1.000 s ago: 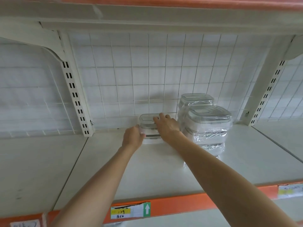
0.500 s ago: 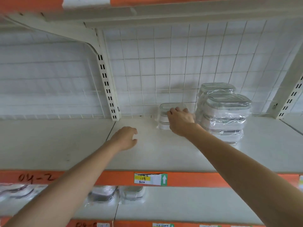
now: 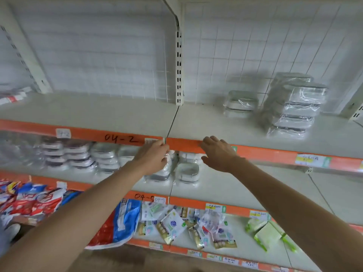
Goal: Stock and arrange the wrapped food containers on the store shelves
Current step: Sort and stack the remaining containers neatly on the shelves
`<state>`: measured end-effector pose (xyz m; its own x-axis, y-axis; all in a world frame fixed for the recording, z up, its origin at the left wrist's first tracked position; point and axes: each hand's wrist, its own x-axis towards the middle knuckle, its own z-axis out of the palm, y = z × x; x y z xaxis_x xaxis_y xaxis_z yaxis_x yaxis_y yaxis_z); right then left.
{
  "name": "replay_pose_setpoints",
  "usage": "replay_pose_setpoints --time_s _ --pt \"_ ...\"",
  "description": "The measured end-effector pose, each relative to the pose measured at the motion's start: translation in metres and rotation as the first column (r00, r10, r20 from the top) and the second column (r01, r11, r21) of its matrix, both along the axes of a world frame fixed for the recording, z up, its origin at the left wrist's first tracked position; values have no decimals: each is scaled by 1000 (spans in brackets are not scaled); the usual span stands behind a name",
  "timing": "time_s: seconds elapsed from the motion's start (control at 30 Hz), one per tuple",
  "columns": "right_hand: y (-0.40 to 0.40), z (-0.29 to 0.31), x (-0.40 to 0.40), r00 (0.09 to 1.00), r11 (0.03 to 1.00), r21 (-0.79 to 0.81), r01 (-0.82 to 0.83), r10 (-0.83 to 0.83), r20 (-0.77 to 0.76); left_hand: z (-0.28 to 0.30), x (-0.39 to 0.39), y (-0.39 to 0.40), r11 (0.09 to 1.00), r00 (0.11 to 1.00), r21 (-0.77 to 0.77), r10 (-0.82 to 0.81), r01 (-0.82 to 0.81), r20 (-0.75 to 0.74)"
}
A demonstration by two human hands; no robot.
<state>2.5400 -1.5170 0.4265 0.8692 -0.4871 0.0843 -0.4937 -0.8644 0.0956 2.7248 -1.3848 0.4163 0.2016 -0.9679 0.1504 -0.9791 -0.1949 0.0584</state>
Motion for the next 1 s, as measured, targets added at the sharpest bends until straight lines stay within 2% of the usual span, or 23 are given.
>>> replay_pose_setpoints --time_s 0.17,0.33,0.5,0.63,0.8,1.0 --pt "57 -32 -21 994 999 43 -7 12 -108 -19 -16 54 996 1000 92 6 -4 -20" --pt "75 -52 -29 987 990 122 66 -47 -154 -43 -30 80 986 999 161 -32 36 -32" --pt "80 -81 -17 980 978 198 69 -29 -196 -70 -22 85 984 996 178 21 -5 -88" --pt "66 -117 -1 985 966 247 76 -34 -171 -105 -12 76 986 985 159 82 -57 -151" --pt "31 -183 14 983 922 365 131 -73 -168 -169 -4 52 964 969 253 139 -84 -206" --pt "-46 -250 64 988 914 377 153 -149 -40 -239 24 -10 982 937 143 161 -121 -310"
